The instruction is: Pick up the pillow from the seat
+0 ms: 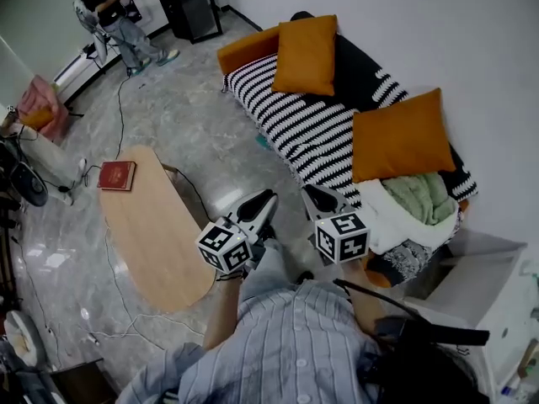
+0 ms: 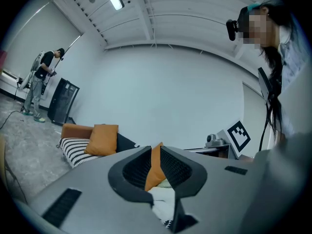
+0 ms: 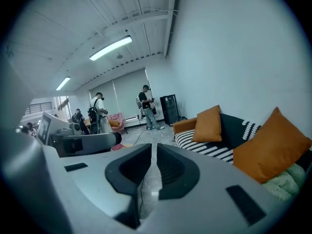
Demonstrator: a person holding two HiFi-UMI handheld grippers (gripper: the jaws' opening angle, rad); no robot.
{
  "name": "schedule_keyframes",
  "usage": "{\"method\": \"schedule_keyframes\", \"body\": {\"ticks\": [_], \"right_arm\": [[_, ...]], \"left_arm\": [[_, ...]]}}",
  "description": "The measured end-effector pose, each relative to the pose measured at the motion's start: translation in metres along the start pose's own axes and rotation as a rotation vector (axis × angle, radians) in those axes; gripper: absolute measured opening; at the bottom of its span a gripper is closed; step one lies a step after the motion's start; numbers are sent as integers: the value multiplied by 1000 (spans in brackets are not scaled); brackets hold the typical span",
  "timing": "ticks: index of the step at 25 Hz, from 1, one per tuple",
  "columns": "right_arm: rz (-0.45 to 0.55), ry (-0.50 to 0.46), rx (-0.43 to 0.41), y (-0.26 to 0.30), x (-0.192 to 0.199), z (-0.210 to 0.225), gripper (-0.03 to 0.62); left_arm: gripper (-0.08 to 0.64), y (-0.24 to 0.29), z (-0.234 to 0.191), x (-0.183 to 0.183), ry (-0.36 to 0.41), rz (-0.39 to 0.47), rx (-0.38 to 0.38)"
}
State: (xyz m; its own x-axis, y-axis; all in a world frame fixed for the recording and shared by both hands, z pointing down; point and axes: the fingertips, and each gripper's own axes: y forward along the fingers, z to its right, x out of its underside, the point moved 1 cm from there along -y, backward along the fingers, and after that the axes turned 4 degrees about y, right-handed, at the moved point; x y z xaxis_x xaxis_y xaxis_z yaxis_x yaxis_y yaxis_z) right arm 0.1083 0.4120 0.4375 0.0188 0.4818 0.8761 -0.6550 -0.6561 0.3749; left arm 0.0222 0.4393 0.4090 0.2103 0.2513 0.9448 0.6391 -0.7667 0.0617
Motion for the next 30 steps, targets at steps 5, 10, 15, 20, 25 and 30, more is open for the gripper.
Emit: {"method": "schedule_keyframes", "body": {"ticks": [5,10,15,20,25,30], "right_arm": [[-14,4,9,41,-23,16,44],[-30,-4,14,87,-54,19,44],[-30,3,30,130,-79,22,44],[-38,5,57,180,-97,31,44],[-40,26,77,224,-106,30,44],[-75,31,83,254,-103,35,44]], "left_arm": [[48,30,-40,-21,4,2,18],[49,55,-87,-54,3,17,42],[48,77,-131,-78,1,16,73],[48,99,-180,-92,-4,10,110],[48,107,-227,-102,-10,0,128],[48,111,-266,-99,-52,-9,98]]}}
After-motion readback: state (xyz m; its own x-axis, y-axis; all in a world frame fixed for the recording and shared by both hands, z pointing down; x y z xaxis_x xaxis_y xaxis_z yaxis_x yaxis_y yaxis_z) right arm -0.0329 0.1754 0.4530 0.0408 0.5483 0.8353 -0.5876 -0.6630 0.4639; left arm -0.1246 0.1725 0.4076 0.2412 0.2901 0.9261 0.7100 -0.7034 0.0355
